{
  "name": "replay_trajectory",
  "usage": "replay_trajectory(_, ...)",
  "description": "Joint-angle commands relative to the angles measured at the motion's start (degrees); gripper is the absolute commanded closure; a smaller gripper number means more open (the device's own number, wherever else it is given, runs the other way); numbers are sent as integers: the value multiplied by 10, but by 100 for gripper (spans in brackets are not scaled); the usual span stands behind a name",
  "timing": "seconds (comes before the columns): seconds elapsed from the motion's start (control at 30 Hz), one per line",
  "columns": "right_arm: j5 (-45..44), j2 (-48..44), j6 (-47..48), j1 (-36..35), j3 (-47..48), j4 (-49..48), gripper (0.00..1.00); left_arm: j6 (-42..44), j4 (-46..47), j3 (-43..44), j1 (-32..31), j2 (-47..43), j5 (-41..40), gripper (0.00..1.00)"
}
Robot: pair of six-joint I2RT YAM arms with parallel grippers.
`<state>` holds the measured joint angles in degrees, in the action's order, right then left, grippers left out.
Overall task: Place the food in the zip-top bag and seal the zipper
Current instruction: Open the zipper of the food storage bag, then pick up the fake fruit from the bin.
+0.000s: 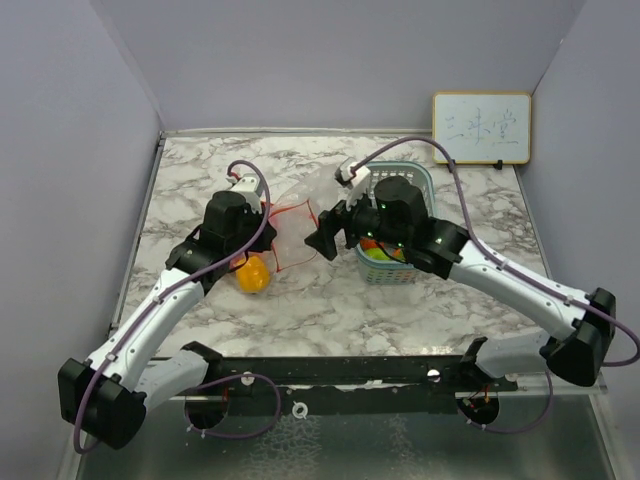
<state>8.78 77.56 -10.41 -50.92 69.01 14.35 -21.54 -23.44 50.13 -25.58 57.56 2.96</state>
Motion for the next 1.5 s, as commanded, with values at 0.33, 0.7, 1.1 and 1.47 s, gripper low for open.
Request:
replay_trajectory(0.33,-311,-23,-151,90,30,241,1,38,-15,107,2,-23,-95,100)
replay_trajectory(0.7,-237,100,-146,172,4,171,2,-17,99,15,2,17,15,100)
replay_trajectory(1.1,-198,198,-132,191,-26,107,10,-23,139,-1,2,35,37,100)
replay_trajectory(1.47,-201,211,-127,193,-51,67,51,-29,132,-11,2,10,29,100)
